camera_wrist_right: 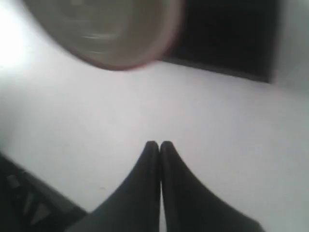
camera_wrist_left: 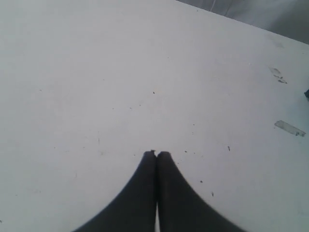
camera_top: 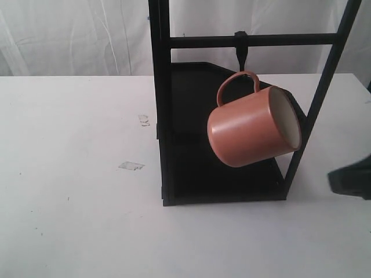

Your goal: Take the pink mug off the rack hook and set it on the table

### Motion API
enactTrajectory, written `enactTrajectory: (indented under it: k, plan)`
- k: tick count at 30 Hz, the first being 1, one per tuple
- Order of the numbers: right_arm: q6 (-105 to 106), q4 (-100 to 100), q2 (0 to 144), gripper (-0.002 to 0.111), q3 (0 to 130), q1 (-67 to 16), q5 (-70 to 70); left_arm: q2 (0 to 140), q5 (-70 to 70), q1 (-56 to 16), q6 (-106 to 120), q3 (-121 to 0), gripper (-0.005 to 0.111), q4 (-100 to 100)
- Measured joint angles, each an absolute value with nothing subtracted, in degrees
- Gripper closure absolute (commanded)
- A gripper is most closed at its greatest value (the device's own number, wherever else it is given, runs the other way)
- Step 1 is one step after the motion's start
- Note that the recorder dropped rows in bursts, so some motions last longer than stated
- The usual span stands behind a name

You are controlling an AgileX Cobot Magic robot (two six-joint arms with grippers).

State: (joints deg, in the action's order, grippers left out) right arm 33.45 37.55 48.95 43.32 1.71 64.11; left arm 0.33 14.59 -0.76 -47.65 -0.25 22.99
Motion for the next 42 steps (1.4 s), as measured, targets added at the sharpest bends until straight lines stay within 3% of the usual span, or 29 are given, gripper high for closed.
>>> enactTrajectory:
  k: [4,8,11,14,33,42]
  plan:
    - [46.0,54.1,52.2,0.108,50.2,0.5,69.1,0.3,14.6,-0.8,-47.7,-0.3,0.107,21.9]
    - [54.3,56.3,53.4,0.093,51.7,-2.7,69.7,0.3,14.6,-0.8,-47.7,-0.3,0.107,21.8]
    - [56.1,55.5,55.1,0.072,51.7,-4.8,69.6,0.3,14.6,-0.8,-47.7,-0.3,0.107,21.8]
    - [56.5,51.2,55.4,0.065,51.7,-5.4,63.5,0.3,14.6,-0.8,-47.7,-0.3,0.107,21.8]
    - [57.5,48.7,62.4,0.065,51.7,-8.5,57.2,0.3,14.6,-0.8,-47.7,-0.3,0.107,21.7]
    - [58.6,48.8,63.3,0.096,51.7,-8.5,57.1,0.3,14.6,-0.8,-47.7,-0.3,0.107,21.7]
